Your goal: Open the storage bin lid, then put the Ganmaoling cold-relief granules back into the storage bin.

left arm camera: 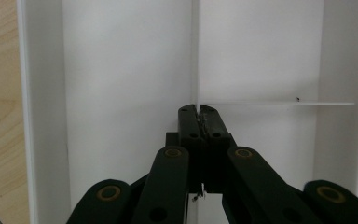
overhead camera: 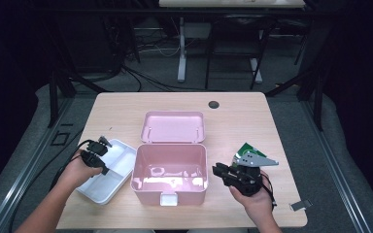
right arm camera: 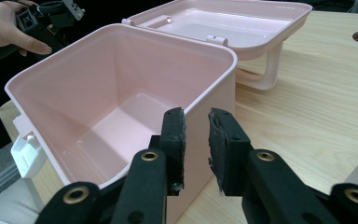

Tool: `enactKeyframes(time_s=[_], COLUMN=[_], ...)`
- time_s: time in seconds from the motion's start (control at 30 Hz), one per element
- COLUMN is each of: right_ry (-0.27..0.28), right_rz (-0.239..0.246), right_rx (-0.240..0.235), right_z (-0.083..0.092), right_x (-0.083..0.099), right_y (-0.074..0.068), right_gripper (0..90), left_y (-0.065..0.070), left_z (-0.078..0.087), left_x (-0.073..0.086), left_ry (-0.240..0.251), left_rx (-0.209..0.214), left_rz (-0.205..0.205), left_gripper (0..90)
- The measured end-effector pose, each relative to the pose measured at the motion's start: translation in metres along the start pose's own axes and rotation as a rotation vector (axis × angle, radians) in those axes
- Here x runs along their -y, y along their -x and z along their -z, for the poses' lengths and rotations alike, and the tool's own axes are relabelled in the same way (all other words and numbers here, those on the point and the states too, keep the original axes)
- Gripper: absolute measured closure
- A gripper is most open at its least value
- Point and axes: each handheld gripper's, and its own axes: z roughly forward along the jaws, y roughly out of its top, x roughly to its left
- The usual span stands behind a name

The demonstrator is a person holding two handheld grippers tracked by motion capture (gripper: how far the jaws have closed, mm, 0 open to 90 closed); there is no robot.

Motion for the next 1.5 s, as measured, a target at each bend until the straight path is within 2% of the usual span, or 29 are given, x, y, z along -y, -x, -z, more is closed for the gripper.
enactKeyframes(time_s=[0.13, 0.17, 0.2, 0.27, 0.33, 0.37, 0.4, 0.43, 0.47, 0.5, 0.53, 0.57, 0.6, 0.63, 0.8, 0.83, 0.87, 0.9, 1.07, 1.1, 1.17, 1.2, 1.23, 1.27, 1.3, 1.33, 1.37, 1.47, 1.5], right_ry=[-0.021, -0.032, -0.032, -0.037, -0.046, -0.057, -0.057, -0.082, -0.082, -0.109, -0.118, -0.139, -0.139, -0.149, -0.184, -0.253, -0.253, -0.230, -0.249, -0.282, -0.298, -0.309, -0.341, -0.338, -0.383, -0.387, -0.416, -0.441, -0.467], right_rz=[0.008, 0.018, 0.018, 0.036, 0.064, 0.075, 0.075, 0.081, 0.081, 0.095, 0.097, 0.108, 0.108, 0.121, 0.152, 0.197, 0.197, 0.202, 0.227, 0.242, 0.249, 0.256, 0.276, 0.270, 0.304, 0.303, 0.318, 0.339, 0.353], right_rx=[-0.018, -0.005, -0.005, -0.023, -0.031, -0.010, -0.010, -0.027, -0.027, -0.008, -0.035, -0.012, -0.012, -0.039, -0.043, 0.026, 0.026, -0.042, -0.041, -0.040, -0.038, -0.055, -0.025, -0.083, -0.007, -0.041, -0.034, -0.027, -0.027], right_z=[-0.002, -0.003, -0.003, -0.003, -0.003, -0.004, -0.004, -0.006, -0.006, -0.009, -0.012, -0.013, -0.013, -0.017, -0.023, -0.025, -0.025, -0.030, -0.035, -0.037, -0.038, -0.040, -0.041, -0.044, -0.044, -0.047, -0.050, -0.053, -0.057], right_x=[-0.005, -0.007, -0.007, -0.010, -0.015, -0.016, -0.016, -0.019, -0.019, -0.023, -0.025, -0.027, -0.027, -0.032, -0.041, -0.048, -0.048, -0.051, -0.060, -0.066, -0.069, -0.071, -0.074, -0.076, -0.078, -0.080, -0.083, -0.086, -0.090], right_y=[0.000, -0.001, -0.001, -0.002, -0.003, -0.003, -0.003, -0.003, -0.003, -0.004, -0.003, -0.005, -0.005, -0.006, -0.009, -0.012, -0.012, -0.012, -0.012, -0.012, -0.013, -0.013, -0.014, -0.014, -0.016, -0.016, -0.016, -0.017, -0.018], right_gripper=[70.9, 69.2, 69.2, 65.8, 61.7, 60.3, 60.3, 58.1, 58.1, 56.3, 55.3, 54.9, 54.9, 54.6, 53.2, 51.4, 51.4, 50.8, 50.6, 49.5, 49.1, 47.9, 47.4, 47.1, 46.6, 46.0, 45.0, 43.9, 42.0], left_y=[0.003, 0.004, 0.004, 0.003, 0.002, 0.002, 0.002, 0.003, 0.003, 0.002, 0.002, 0.002, 0.002, 0.003, 0.005, 0.005, 0.005, 0.005, 0.005, 0.005, 0.005, 0.005, 0.005, 0.005, 0.005, 0.005, 0.004, 0.003, 0.001], left_z=[-0.006, -0.005, -0.005, -0.001, 0.005, 0.007, 0.007, 0.011, 0.011, 0.015, 0.017, 0.020, 0.020, 0.021, 0.021, 0.020, 0.020, 0.022, 0.026, 0.029, 0.030, 0.030, 0.031, 0.031, 0.031, 0.031, 0.031, 0.031, 0.032], left_x=[0.002, 0.005, 0.005, 0.008, 0.014, 0.016, 0.016, 0.020, 0.020, 0.021, 0.022, 0.023, 0.023, 0.023, 0.027, 0.029, 0.029, 0.030, 0.034, 0.035, 0.035, 0.035, 0.036, 0.036, 0.036, 0.036, 0.037, 0.037, 0.038], left_ry=[-0.011, -0.006, -0.006, 0.024, 0.048, 0.068, 0.068, 0.117, 0.117, 0.133, 0.144, 0.158, 0.158, 0.169, 0.177, 0.166, 0.166, 0.171, 0.181, 0.205, 0.210, 0.213, 0.211, 0.209, 0.207, 0.205, 0.203, 0.204, 0.205], left_rx=[-0.008, -0.017, -0.017, -0.020, -0.013, -0.017, -0.017, -0.012, -0.012, -0.002, 0.001, -0.001, -0.001, -0.006, 0.008, 0.007, 0.007, -0.005, -0.015, -0.016, -0.007, 0.004, 0.018, 0.020, 0.017, 0.017, 0.024, 0.031, 0.028], left_rz=[-0.030, -0.050, -0.050, -0.045, -0.041, -0.041, -0.041, -0.045, -0.045, -0.054, -0.051, -0.050, -0.050, -0.059, -0.068, -0.081, -0.081, -0.088, -0.101, -0.118, -0.111, -0.106, -0.098, -0.104, -0.111, -0.112, -0.104, -0.093, -0.083], left_gripper=[87.7, 86.0, 84.3, 82.0, 70.0, 66.5, 63.3, 59.8, 58.3, 56.4, 54.2, 52.5, 50.3, 49.3, 45.4, 45.4, 45.1, 44.8, 43.1, 43.1, 43.1, 43.4, 43.8, 43.8, 43.8, 43.8, 43.6, 42.9, 42.2])
